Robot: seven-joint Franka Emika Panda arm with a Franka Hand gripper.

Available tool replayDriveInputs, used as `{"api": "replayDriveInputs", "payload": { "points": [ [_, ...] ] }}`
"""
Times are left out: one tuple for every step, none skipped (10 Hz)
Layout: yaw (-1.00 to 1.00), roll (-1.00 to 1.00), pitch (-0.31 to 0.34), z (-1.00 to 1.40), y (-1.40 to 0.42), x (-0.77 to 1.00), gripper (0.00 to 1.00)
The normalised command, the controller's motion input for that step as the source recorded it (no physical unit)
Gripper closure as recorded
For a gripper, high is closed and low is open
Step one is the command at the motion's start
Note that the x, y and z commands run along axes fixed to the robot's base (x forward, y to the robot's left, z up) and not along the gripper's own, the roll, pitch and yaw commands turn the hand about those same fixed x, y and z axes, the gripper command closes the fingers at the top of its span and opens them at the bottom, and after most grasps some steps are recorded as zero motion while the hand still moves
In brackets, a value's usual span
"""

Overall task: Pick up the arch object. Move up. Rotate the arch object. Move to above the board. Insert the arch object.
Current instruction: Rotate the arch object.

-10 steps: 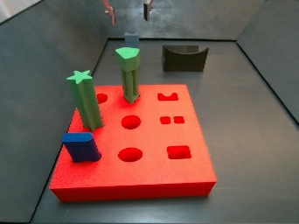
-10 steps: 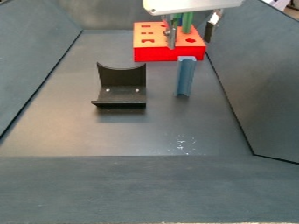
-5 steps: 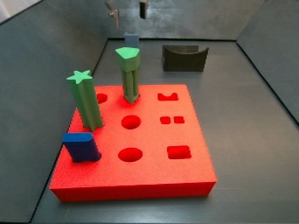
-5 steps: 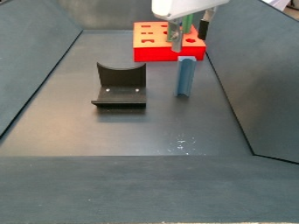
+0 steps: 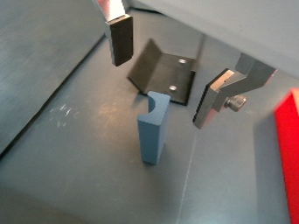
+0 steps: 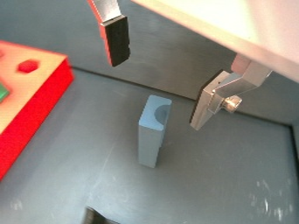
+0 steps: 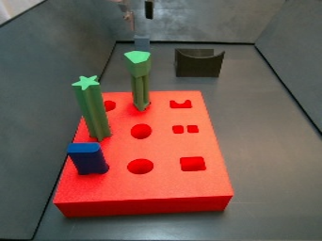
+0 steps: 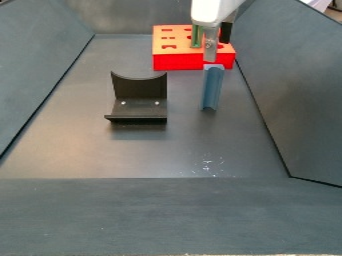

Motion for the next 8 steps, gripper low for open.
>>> {"api": "replayDriveInputs", "payload": {
  "points": [
    [1.0,0.0,0.004,-0.03,0.0,0.03,0.0],
    [1.0,0.0,0.004,-0.03,0.0,0.03,0.0],
    [1.0,-0.01,0.005,-0.03,0.0,0.03,0.0],
    [1.0,-0.01,0.005,-0.03,0.0,0.03,0.0],
    [1.0,-0.01,0.005,-0.03,0.0,0.03,0.0],
    [1.0,-0.01,0.005,-0.03,0.0,0.03,0.0],
    [1.0,-0.01,0.005,-0.03,0.0,0.03,0.0],
    [1.0,-0.01,0.006,-0.03,0.0,0.03,0.0]
  ]
}}
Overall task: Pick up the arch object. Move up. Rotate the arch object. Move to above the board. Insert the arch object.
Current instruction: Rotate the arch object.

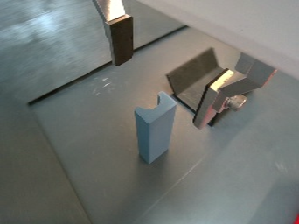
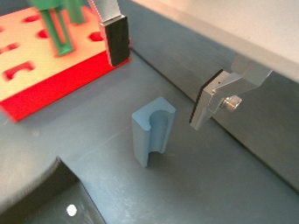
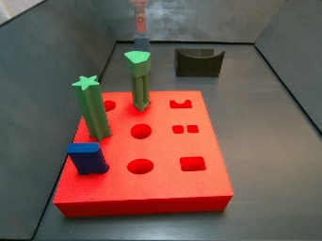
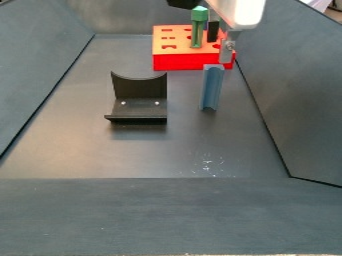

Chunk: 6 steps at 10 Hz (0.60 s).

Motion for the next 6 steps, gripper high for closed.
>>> {"api": "replayDriveInputs", "payload": {
  "points": [
    [1.0,-0.01,0.006,-0.03,0.0,0.03,0.0],
    [1.0,-0.01,0.006,-0.03,0.0,0.03,0.0],
    [1.0,-0.01,0.007,-0.03,0.0,0.03,0.0],
    [1.0,-0.01,0.007,-0.03,0.0,0.03,0.0],
    [1.0,-0.01,0.007,-0.03,0.0,0.03,0.0],
    [1.0,-0.01,0.008,-0.03,0.0,0.03,0.0]
  ]
}}
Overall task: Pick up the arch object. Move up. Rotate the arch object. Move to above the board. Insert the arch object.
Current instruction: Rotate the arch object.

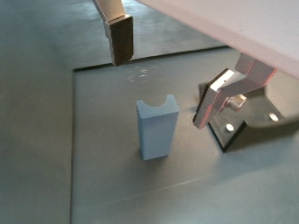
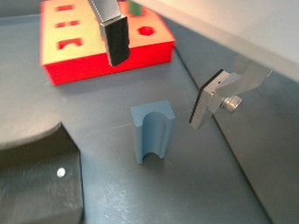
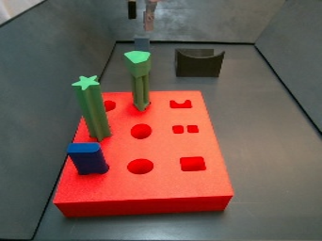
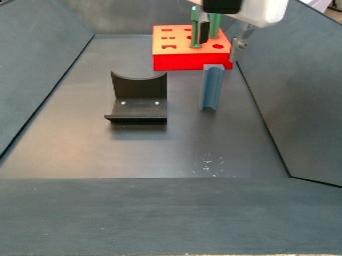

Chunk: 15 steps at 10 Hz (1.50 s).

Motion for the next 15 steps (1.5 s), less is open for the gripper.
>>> {"api": "replayDriveInputs", "payload": {
  "points": [
    [1.0,-0.01,0.008,-0.03,0.0,0.03,0.0],
    [1.0,-0.01,0.009,-0.03,0.0,0.03,0.0],
    [1.0,-0.01,0.009,-0.03,0.0,0.03,0.0],
    [1.0,-0.01,0.01,-0.03,0.0,0.03,0.0],
    [1.0,-0.01,0.011,-0.03,0.0,0.03,0.0],
    [1.0,-0.01,0.013,-0.03,0.0,0.03,0.0],
    [1.0,-0.02,0.014,-0.03,0.0,0.03,0.0],
    [1.0,-0.02,0.016,-0.03,0.0,0.03,0.0],
    [1.0,-0.02,0.017,-0.03,0.0,0.03,0.0],
    [1.0,-0.02,0.021,-0.03,0.0,0.03,0.0],
    [1.0,-0.03,0.026,-0.03,0.0,0.03,0.0],
    [0.98,-0.04,0.032,-0.03,0.0,0.03,0.0],
    [0.72,-0.04,0.031,-0.03,0.0,0.03,0.0],
    [0.49,-0.04,0.031,-0.03,0.0,0.03,0.0],
    [0.32,-0.04,0.03,-0.03,0.0,0.03,0.0]
  ]
}}
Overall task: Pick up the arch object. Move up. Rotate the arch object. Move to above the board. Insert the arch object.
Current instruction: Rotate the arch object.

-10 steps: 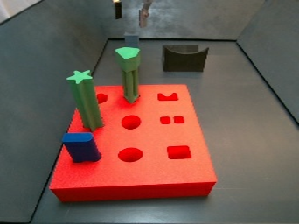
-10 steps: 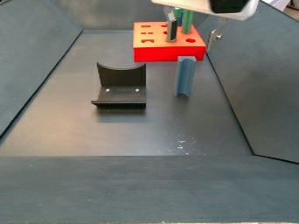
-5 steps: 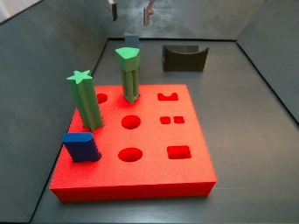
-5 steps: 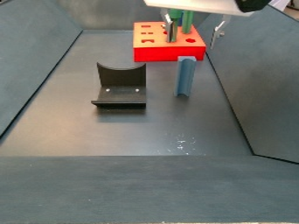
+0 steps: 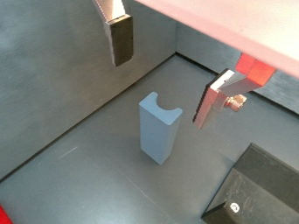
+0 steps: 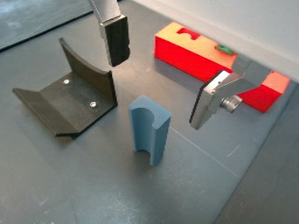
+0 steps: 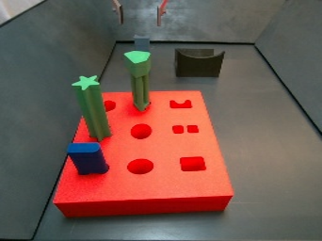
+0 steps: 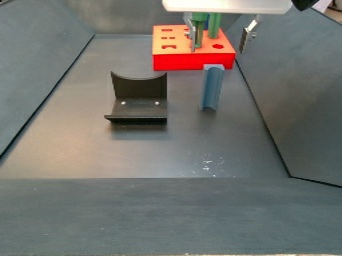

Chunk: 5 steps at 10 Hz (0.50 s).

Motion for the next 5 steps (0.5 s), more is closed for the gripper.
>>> {"api": "replayDriveInputs", "payload": {
  "points": [
    [0.18,-0.04,0.03,-1.0,0.0,0.0,0.0],
    [0.11,-0.03,0.022,-1.0,0.0,0.01,0.0],
    [0.08,-0.02,-0.007,-1.0,0.01,0.02,0.0],
    [0.06,0.0,-0.02,-1.0,0.0,0.03,0.0],
    [0.05,0.02,-0.025,-0.91,0.0,0.03,0.0]
  ]
}}
